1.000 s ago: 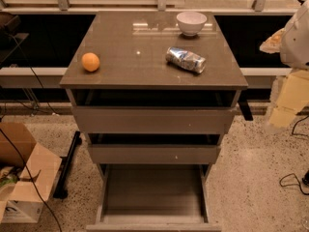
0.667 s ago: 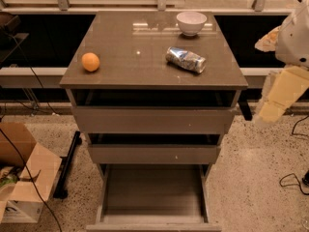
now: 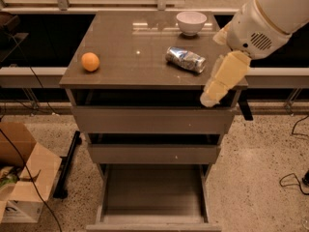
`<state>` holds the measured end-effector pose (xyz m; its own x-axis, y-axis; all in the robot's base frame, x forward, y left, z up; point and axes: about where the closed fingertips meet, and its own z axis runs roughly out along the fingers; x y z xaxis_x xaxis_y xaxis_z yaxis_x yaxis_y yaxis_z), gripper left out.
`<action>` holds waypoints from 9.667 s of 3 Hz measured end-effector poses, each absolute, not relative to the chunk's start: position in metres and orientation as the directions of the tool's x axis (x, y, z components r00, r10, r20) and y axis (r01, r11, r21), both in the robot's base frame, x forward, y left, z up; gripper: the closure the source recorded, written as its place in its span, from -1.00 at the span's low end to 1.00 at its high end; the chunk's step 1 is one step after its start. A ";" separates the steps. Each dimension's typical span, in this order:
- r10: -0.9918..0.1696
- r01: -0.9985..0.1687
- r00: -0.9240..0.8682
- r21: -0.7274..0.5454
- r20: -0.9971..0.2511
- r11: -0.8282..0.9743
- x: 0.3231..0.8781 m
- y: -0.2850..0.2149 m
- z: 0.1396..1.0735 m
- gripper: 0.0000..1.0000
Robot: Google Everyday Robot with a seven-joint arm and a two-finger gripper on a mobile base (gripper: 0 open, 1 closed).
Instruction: Place orange into bottom drawer
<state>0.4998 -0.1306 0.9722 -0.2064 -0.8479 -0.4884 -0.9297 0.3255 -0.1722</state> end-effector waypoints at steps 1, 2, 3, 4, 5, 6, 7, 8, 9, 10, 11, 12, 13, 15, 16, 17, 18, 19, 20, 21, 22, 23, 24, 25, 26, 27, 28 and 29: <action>-0.812 -0.941 -0.175 -0.147 -0.556 0.304 0.524 -0.093 0.970 -1.00; -0.790 -0.953 -0.153 -0.123 -0.593 0.277 0.544 -0.071 0.968 -1.00; -0.788 -0.953 -0.150 -0.124 -0.597 0.276 0.547 -0.069 0.969 -1.00; -0.770 -0.949 -0.206 -0.067 -0.604 0.307 0.550 -0.063 0.946 -1.00; -0.739 -0.951 -0.226 -0.023 -0.634 0.310 0.568 -0.044 0.926 -1.00; -0.697 -0.951 -0.235 0.012 -0.678 0.309 0.592 -0.021 0.904 -1.00; -0.663 -0.949 -0.223 0.004 -0.715 0.315 0.621 0.003 0.886 -1.00; -0.634 -0.951 -0.181 -0.031 -0.752 0.309 0.654 0.028 0.876 -1.00; -0.614 -0.959 -0.132 -0.056 -0.778 0.279 0.687 0.057 0.866 -1.00; -0.608 -0.959 -0.127 -0.059 -0.783 0.276 0.692 0.061 0.866 -1.00; -0.596 -0.958 -0.155 -0.027 -0.788 0.285 0.697 0.073 0.851 -1.00; -0.564 -0.962 -0.138 -0.026 -0.814 0.273 0.714 0.099 0.845 -1.00; -0.542 -0.968 -0.081 -0.064 -0.836 0.243 0.728 0.135 0.858 -1.00; -0.519 -0.979 -0.067 -0.044 -0.852 0.200 0.746 0.182 0.844 -1.00; -0.529 -0.984 -0.066 -0.033 -0.846 0.176 0.754 0.201 0.833 -1.00; -0.549 -0.983 -0.062 -0.044 -0.834 0.178 0.759 0.204 0.830 -0.48; -0.562 -0.978 -0.069 -0.055 -0.824 0.200 0.759 0.194 0.832 -0.01; -0.540 -0.967 -0.085 -0.061 -0.837 0.247 0.751 0.172 0.842 0.46; -0.486 -0.952 -0.118 -0.041 -0.866 0.304 0.724 0.135 0.852 1.00; -0.477 -0.942 -0.159 -0.012 -0.864 0.336 0.691 0.101 0.850 1.00; -0.430 -0.919 -0.211 0.027 -0.878 0.394 0.648 0.066 0.855 1.00; -0.433 -0.895 -0.281 0.071 -0.856 0.440 0.606 0.020 0.849 1.00; -0.470 -0.881 -0.360 0.127 -0.806 0.456 0.565 -0.019 0.815 1.00; -0.444 -0.860 -0.429 0.205 -0.787 0.468 0.556 -0.027 0.757 1.00; -0.441 -0.855 -0.437 0.209 -0.784 0.475 0.557 -0.030 0.752 1.00; -0.424 -0.827 -0.478 0.232 -0.769 0.512 0.560 -0.043 0.726 1.00; -0.426 -0.806 -0.520 0.258 -0.741 0.533 0.564 -0.050 0.679 1.00; -0.414 -0.790 -0.549 0.289 -0.726 0.541 0.563 -0.055 0.636 1.00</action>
Offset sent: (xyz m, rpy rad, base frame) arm 0.0765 0.0834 -0.0041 0.1942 0.0304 0.1186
